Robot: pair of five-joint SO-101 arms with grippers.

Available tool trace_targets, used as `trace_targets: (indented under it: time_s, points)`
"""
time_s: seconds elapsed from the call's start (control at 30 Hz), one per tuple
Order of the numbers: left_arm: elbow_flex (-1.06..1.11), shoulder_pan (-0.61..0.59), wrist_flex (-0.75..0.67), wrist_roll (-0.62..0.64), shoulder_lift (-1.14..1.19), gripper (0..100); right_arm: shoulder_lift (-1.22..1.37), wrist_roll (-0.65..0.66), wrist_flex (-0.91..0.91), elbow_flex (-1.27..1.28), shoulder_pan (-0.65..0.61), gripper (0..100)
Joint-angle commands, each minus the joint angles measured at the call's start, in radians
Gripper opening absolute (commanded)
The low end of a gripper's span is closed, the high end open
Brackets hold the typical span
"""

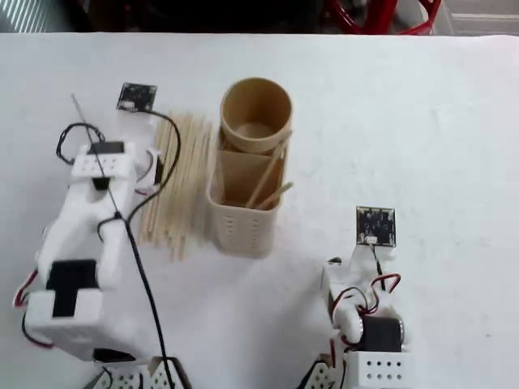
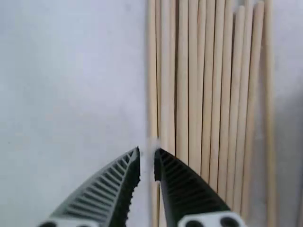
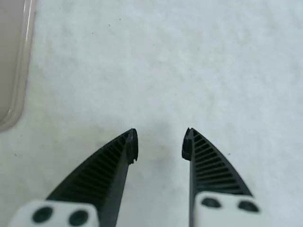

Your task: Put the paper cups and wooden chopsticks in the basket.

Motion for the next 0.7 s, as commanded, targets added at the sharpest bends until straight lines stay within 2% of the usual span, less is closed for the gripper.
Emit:
trace_targets:
  time_s: [0.0, 0.2, 0.37, 0.67]
  points:
    - [-0.135, 0.010, 0.020, -0.040, 0.111, 8, -0.007, 0.008, 0.007, 0.009, -0.002, 15.9]
    - [-0.149, 0.024, 0.020, -0.055, 0.156, 8, -0.007, 0.008, 0.007, 0.009, -0.002, 15.9]
    - [-0.149, 0.022, 0.020, -0.051, 0.156, 15, -0.007, 0.008, 0.007, 0.009, -0.002, 15.9]
    - [-0.146, -0.019, -0.005, -0.048, 0.160, 14, -0.007, 0.008, 0.007, 0.009, -0.002, 15.9]
